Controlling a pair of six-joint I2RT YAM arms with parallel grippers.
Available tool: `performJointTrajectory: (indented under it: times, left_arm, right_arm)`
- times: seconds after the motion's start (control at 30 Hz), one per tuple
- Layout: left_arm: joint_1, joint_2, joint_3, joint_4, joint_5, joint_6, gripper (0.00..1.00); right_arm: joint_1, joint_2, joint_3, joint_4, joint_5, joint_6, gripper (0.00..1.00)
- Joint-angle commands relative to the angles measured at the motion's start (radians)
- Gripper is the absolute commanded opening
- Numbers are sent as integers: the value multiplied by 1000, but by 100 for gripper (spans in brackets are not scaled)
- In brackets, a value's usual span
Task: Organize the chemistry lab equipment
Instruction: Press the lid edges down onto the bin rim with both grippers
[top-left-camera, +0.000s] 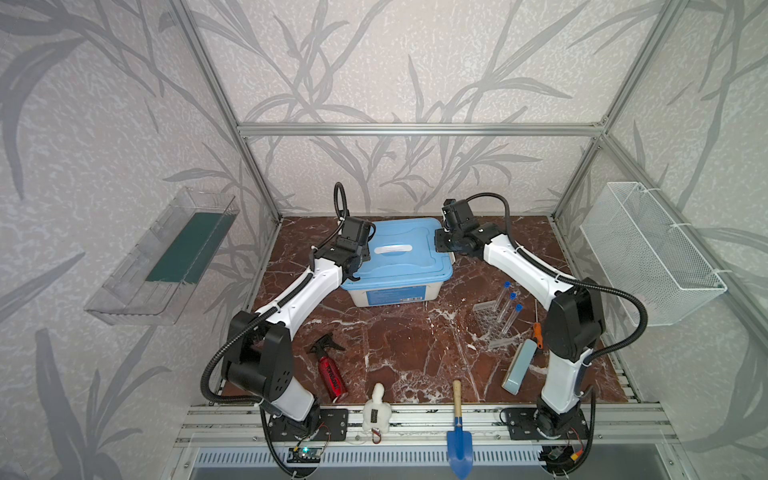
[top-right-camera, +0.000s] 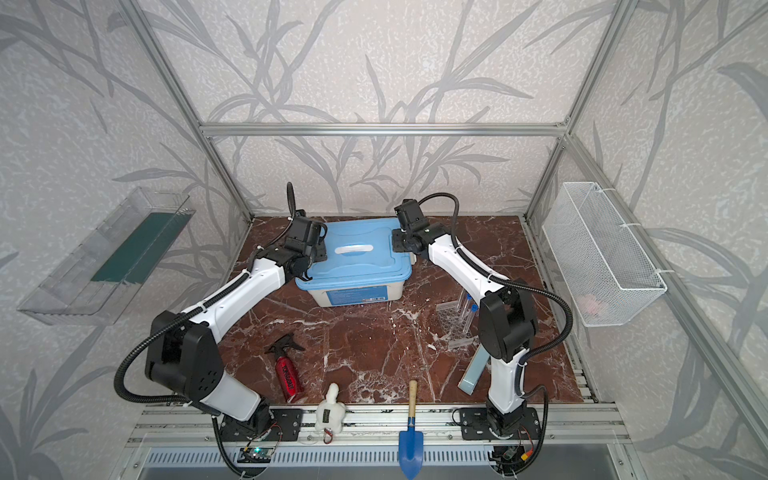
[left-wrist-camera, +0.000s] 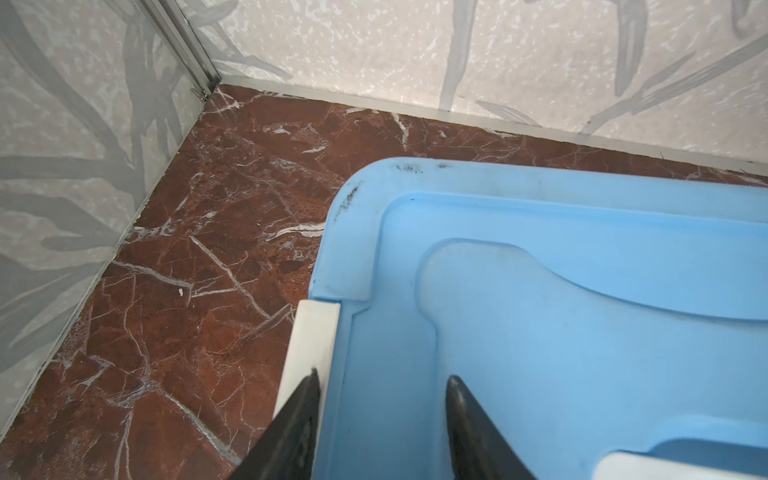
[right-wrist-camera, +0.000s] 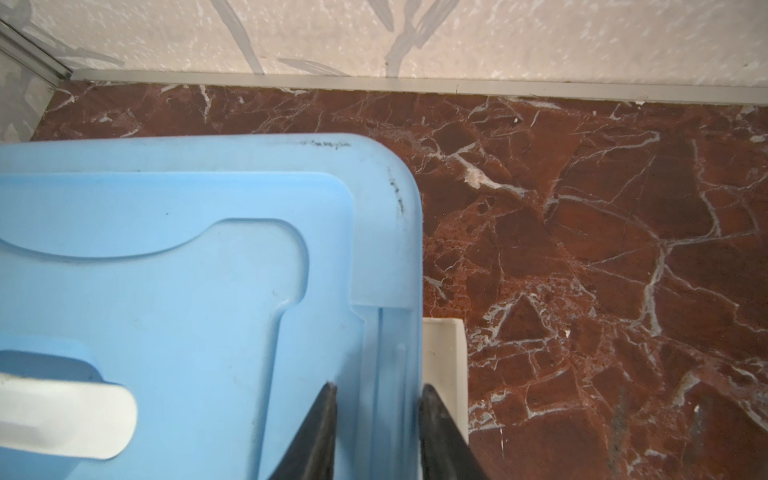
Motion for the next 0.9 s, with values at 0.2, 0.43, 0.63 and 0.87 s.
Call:
performJointTrajectory:
  times: [0.2, 0.43, 0.63, 0.87]
  left_arm:
    - [-52, 44, -50, -60, 117, -52, 49]
    - [-52, 63, -39, -71, 128, -55, 49]
    - [-52, 64, -42, -77, 118, -56, 49]
    - [-52, 68, -42, -69, 115, -57, 49]
  right_arm:
    - [-94, -56, 17, -7, -347, 1, 63]
    - [-145, -25, -15, -128, -386, -48, 89]
    - [-143, -68, -50, -149, -238, -137, 99]
    - [-195, -65, -218, 27, -535, -3, 100]
